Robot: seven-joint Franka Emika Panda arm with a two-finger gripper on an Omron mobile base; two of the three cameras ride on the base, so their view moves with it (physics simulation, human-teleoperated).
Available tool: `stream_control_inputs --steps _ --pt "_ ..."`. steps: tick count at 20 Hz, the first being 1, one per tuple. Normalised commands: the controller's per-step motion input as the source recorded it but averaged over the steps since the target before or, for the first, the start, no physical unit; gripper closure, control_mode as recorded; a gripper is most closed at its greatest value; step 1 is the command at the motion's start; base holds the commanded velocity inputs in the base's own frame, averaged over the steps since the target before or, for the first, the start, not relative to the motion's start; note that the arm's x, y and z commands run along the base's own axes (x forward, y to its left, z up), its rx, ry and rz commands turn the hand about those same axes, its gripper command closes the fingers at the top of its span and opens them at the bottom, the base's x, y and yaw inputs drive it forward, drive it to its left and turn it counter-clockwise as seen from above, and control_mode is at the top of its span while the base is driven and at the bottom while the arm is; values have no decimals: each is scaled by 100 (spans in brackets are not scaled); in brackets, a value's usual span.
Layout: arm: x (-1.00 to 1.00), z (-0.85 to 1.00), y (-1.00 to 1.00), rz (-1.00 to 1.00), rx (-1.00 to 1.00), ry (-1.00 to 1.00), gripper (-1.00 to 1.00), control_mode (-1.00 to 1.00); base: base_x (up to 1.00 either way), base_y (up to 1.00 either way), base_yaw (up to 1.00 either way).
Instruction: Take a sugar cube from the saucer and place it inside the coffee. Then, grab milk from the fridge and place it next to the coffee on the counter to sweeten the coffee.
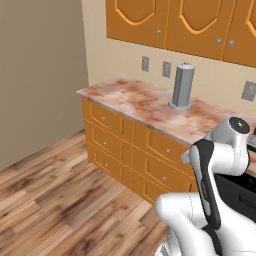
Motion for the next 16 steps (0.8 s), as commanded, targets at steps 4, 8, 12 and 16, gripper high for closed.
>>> stream_control_inputs --steps 4,8,12,16 --pt "0 0 0 0 0 0 -100 100 -1 9 100" --pt "0 0 0 0 0 0 -100 100 0 16 100" --pt "0 0 0 0 0 0 -100 100 0 23 96" --pt "0 0 0 0 0 0 -100 100 0 24 94"
